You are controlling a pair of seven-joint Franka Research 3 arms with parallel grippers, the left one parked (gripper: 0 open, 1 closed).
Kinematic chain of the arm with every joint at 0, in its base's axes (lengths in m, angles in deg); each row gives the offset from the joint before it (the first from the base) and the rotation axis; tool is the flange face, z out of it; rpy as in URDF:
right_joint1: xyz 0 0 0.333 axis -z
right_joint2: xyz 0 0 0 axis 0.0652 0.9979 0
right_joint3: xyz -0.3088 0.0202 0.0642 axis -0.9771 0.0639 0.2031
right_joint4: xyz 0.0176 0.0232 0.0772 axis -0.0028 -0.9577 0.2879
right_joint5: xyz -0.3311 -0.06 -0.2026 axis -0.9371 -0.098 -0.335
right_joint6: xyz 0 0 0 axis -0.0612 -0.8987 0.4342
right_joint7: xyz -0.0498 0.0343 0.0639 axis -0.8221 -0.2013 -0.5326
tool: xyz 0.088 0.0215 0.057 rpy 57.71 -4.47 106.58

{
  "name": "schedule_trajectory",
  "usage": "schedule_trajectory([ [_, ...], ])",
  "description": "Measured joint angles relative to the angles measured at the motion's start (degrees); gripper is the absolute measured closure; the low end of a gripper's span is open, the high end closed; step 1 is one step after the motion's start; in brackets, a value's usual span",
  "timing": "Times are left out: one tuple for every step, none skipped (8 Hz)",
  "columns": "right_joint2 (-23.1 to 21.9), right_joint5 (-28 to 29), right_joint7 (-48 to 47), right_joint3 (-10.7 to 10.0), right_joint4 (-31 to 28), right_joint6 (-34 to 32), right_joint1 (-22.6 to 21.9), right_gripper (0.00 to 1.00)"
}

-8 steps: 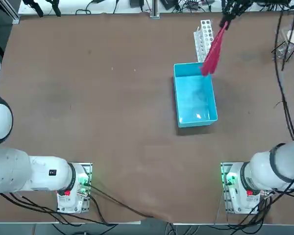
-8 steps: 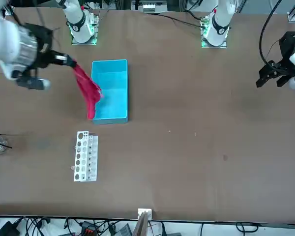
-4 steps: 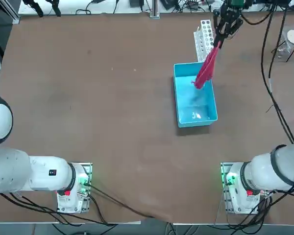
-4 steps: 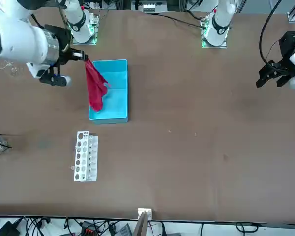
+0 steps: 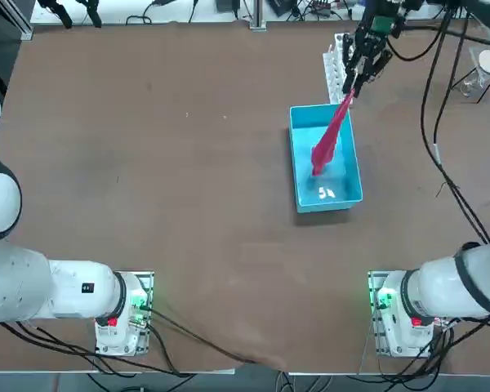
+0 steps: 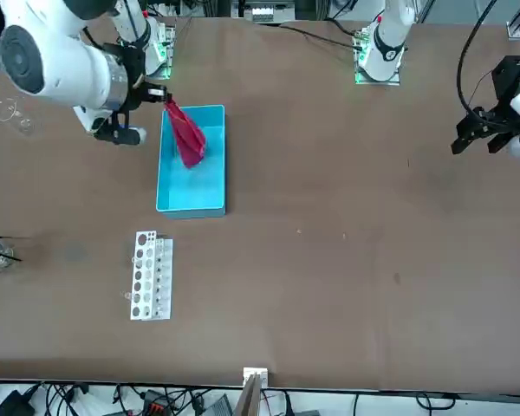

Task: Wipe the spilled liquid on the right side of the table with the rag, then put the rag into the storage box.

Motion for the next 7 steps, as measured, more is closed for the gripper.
schedule_trajectory([
  [-0.48,-0.35,-0.04,-0.68,-0.08,0.36,-0.24,0.47],
  [-1.21,-2.05,0.00,-1.71,-0.07,0.57,-0.33,0.29],
  [-2.08,-4.84,0.12,-2.44,-0.06,1.32,-0.36,0.11],
  [-2.93,-7.39,0.18,-3.27,0.06,2.60,-0.55,0.00],
  [-3.63,-9.46,0.70,-5.18,0.34,3.85,-0.88,0.00],
  [-4.21,-11.23,3.62,-8.24,0.68,5.20,-1.18,0.00],
  [-4.65,-13.27,9.69,-12.33,1.11,6.58,-1.56,0.00],
])
